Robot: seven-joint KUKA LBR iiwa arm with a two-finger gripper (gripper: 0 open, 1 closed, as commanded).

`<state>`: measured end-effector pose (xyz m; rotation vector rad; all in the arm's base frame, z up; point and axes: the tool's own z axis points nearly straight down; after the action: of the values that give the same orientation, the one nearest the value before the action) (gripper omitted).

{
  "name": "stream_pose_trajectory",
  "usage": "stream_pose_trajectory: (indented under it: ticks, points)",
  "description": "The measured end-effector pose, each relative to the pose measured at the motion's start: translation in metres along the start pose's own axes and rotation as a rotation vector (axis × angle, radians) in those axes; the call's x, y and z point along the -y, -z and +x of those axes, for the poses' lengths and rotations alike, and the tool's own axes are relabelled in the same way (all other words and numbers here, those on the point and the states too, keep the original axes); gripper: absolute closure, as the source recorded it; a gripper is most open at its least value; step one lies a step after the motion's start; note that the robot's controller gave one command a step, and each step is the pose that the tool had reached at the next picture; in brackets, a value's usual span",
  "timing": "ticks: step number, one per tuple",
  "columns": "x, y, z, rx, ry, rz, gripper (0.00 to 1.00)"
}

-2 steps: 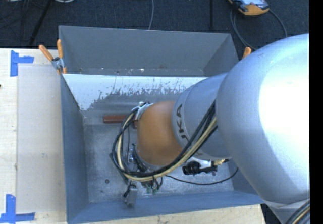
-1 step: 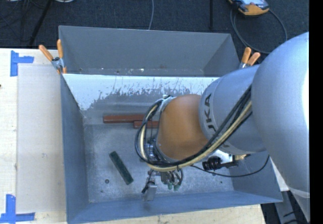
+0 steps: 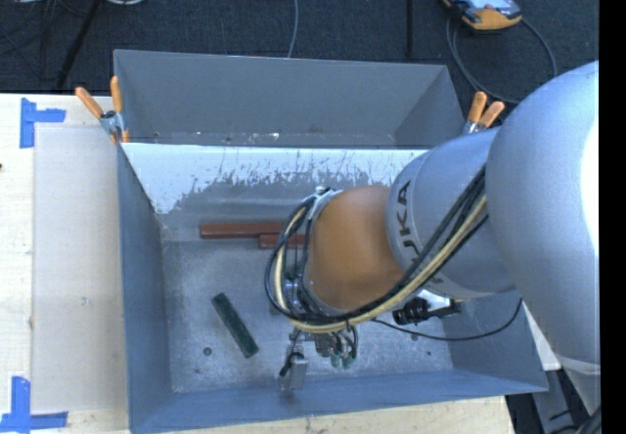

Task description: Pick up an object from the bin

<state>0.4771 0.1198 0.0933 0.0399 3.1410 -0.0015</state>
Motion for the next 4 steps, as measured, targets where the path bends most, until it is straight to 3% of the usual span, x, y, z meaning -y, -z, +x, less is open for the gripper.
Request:
stream_pose_trajectory:
  ticks: [1,2,3,4]
  points:
    - [-0.039,-0.016,-0.019,0.000,-0.087,-0.001,0.00]
    - [-0.058,-0.016,-0.027,-0.002,-0.083,-0.001,0.00]
    - [-0.056,-0.021,-0.034,-0.001,-0.196,-0.001,0.00]
    - [0.013,-0.024,-0.068,0.000,-0.292,0.000,1.00]
